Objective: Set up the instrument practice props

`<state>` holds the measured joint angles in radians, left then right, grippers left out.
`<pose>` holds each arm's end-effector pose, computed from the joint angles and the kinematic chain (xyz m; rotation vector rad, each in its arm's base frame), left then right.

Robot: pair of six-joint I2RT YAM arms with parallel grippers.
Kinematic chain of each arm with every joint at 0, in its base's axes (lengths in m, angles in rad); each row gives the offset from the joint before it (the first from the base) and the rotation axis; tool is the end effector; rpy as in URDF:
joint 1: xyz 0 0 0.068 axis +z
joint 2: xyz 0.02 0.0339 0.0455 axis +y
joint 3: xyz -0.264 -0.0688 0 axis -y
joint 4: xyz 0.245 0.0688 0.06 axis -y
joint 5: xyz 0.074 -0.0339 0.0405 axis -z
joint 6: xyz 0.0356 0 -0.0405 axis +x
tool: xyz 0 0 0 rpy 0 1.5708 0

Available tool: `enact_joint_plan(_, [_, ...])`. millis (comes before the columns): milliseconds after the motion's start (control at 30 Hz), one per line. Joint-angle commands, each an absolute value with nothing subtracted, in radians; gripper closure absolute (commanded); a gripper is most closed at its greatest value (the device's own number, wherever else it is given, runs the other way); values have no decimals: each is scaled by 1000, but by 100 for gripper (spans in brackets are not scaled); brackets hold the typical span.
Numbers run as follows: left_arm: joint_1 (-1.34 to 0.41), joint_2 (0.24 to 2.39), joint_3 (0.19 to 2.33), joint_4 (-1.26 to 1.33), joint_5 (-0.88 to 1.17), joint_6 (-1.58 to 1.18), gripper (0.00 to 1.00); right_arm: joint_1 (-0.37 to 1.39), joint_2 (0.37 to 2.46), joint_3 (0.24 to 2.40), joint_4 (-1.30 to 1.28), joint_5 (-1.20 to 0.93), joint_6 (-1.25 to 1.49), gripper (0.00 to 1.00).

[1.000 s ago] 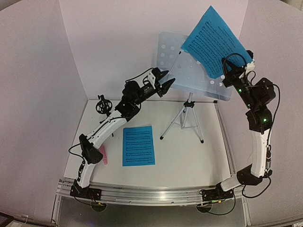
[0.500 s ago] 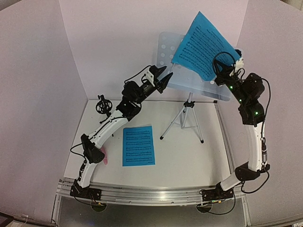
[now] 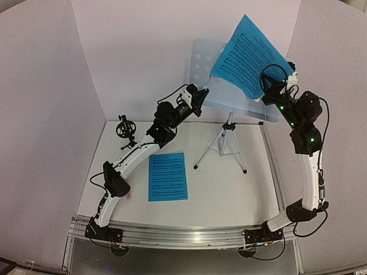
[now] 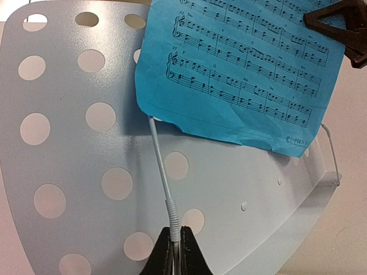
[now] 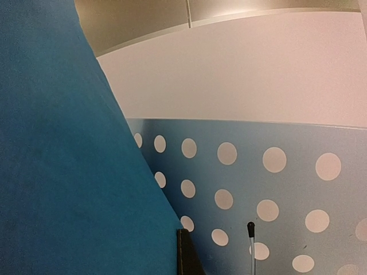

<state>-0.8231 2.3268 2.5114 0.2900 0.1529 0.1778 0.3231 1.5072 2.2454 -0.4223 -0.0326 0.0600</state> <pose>0.3551 -0.3909 0.4594 0.6587 0.9125 -0.6611 0.2350 0.0799 0.6203 -0.1937 1.2478 0.3516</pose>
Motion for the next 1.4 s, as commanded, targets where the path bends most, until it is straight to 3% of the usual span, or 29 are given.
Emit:
enact_joint_plan(0, [-831,2248,2471,318,146,144,99,321,1496,2242,-359,8,101,100])
enact_joint_plan(333, [-831,2230,2411,352,142,119,100,321,1548,2307,-155,51,172,100])
enact_joint_plan(1100, [-820,2211,2328,436,259,188,100,321,1612,2240,-147,-72,12,100])
enact_joint_plan(1367, [-815,2213,2310,445,251,198,100,322,1631,2320,-49,0,64,100])
